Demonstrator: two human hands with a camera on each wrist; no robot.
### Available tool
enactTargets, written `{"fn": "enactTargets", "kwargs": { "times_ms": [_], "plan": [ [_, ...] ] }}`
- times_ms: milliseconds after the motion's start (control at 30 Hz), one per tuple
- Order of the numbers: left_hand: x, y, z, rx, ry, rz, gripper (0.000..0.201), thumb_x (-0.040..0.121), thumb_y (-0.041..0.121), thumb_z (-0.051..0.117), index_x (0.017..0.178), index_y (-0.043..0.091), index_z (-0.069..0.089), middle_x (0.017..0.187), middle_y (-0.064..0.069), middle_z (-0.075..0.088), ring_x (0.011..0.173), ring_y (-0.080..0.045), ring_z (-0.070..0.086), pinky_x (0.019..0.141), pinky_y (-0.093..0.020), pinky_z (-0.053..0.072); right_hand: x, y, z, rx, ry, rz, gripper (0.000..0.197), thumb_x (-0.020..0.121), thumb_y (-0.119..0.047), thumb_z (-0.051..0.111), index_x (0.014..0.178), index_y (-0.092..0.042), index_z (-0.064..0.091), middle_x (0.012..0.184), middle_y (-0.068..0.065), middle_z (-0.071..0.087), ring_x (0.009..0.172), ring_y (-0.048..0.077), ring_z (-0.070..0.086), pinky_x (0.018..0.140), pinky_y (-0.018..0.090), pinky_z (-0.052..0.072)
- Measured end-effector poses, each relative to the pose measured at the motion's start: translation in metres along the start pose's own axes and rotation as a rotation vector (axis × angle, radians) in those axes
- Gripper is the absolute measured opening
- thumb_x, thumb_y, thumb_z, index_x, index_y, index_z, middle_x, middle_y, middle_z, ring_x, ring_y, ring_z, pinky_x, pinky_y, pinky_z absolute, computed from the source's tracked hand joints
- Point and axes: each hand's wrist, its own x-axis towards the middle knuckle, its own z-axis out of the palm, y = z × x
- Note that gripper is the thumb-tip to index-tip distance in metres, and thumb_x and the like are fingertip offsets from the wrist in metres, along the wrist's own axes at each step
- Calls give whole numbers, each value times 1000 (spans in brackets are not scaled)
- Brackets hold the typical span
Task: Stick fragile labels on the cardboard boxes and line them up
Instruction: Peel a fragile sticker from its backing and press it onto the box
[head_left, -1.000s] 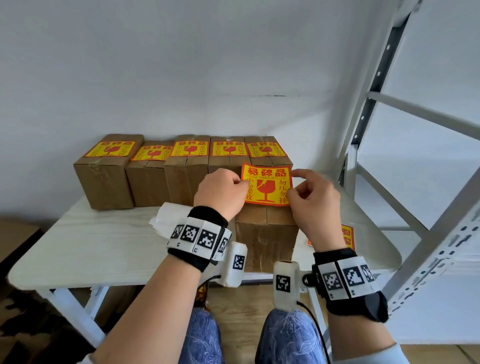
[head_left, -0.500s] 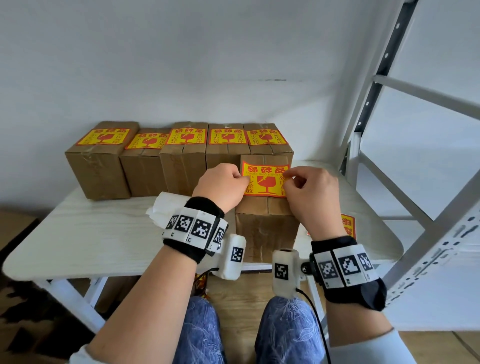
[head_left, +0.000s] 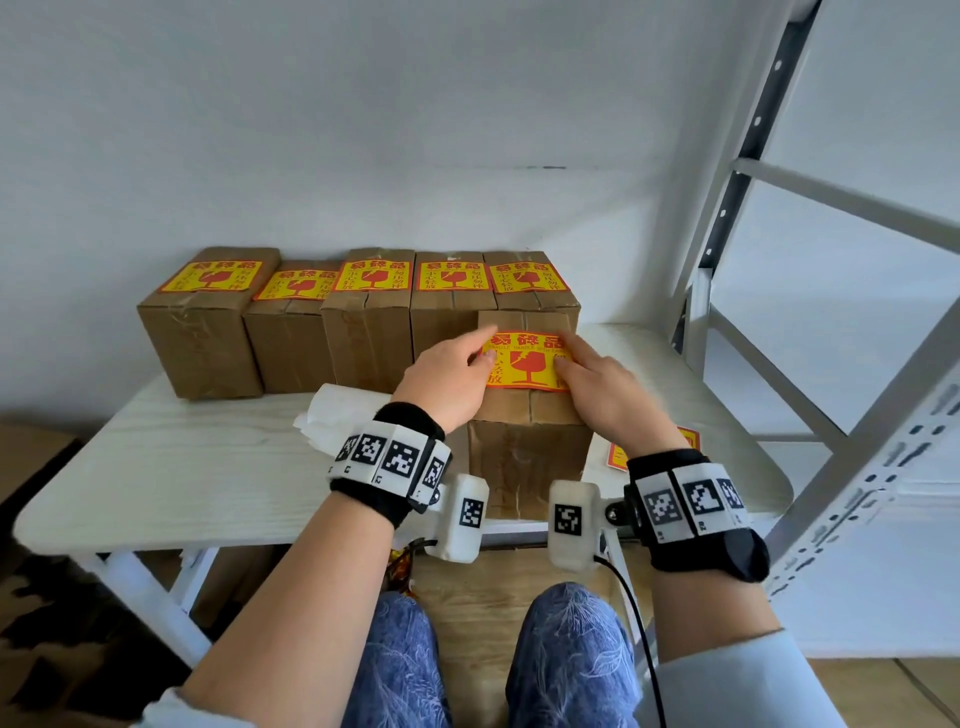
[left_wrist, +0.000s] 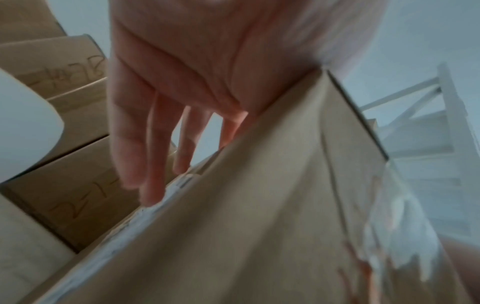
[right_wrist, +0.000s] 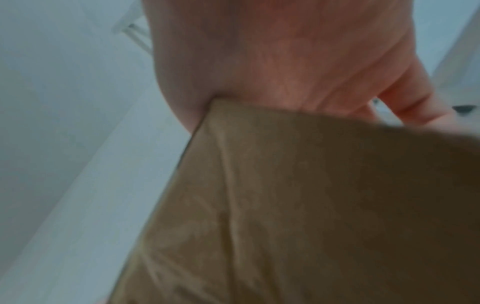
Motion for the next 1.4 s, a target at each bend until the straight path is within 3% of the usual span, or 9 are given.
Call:
{"fn": "enactTargets", "kwargs": {
  "times_ms": [133, 267, 467, 633, 767, 867, 1000, 1200, 1400],
  "plan": [
    [-4, 2, 0, -74, -47, -23, 44, 106, 39, 31, 150, 39, 35, 154, 2, 42, 89, -19, 65, 79, -34, 52, 5, 2, 3, 206, -91, 16, 52, 103, -50, 24, 153, -44, 13, 144, 7, 51, 120, 30, 57, 99, 47, 51],
    [-11, 0, 1, -250, -19, -129, 51, 104, 45, 35, 152, 26, 35, 155, 2, 39, 140, -21, 40, 116, -38, 32, -8, 3, 4, 429, -73, 97, 46, 104, -55, 23, 144, -36, 36, 131, 3, 58, 111, 25, 61, 78, 41, 56],
    [-31, 9, 5, -616, 10, -228, 46, 94, 49, 54, 129, 20, 64, 130, 0, 64, 123, -21, 56, 109, -44, 42, -28, 13, 0, 629, 64, 97, 34, 102, -46, 43, 122, -25, 60, 106, -3, 67, 95, 15, 63, 70, 29, 49],
    [-32, 44, -1, -648, -5, -80, 21, 98, 27, 57, 82, 34, 68, 87, 13, 73, 77, 9, 64, 58, 0, 44, -36, 18, -22, 681, 291, 5, 14, 90, -32, 61, 96, -32, 74, 99, -6, 73, 99, 17, 66, 91, 36, 52],
    [-23, 93, 0, -652, -62, 44, 30, 97, 23, 60, 72, 39, 58, 56, 33, 58, 53, 26, 51, 49, 6, 34, -41, 30, -63, 721, 449, 26, 23, 90, -25, 62, 71, -32, 72, 82, -9, 72, 89, 17, 65, 82, 35, 50],
    [1, 119, 13, -669, -111, 63, 21, 94, 27, 63, 74, 32, 63, 69, 24, 59, 55, 19, 57, 49, 0, 42, -29, 40, -89, 670, 552, 34, 11, 83, -31, 63, 80, -30, 73, 91, -6, 73, 99, 21, 66, 91, 40, 51],
    [32, 148, 21, -699, -139, 32, 6, 94, 33, 62, 96, 28, 64, 98, 10, 64, 98, -15, 63, 96, -37, 53, 12, 41, -118, 635, 612, 52, 32, 73, -40, 63, 101, -29, 75, 105, -1, 74, 106, 23, 66, 99, 46, 51],
    [96, 150, 31, -272, -54, 116, 70, 91, 41, 64, 150, 17, 36, 149, -3, 45, 133, -19, 44, 97, -22, 32, 90, 43, -126, 558, 604, 40, 31, 86, -30, 64, 112, -18, 74, 112, 8, 72, 108, 28, 64, 100, 44, 50],
    [150, 110, 47, 196, -75, 74, 85, 82, 68, 54, 152, 26, 32, 159, -11, 31, 148, -30, 23, 121, -49, 21, 154, 58, -97, 502, 480, 73, 16, 86, -18, 66, 98, -16, 77, 88, 4, 71, 98, 30, 68, 92, 45, 55]
  ]
}}
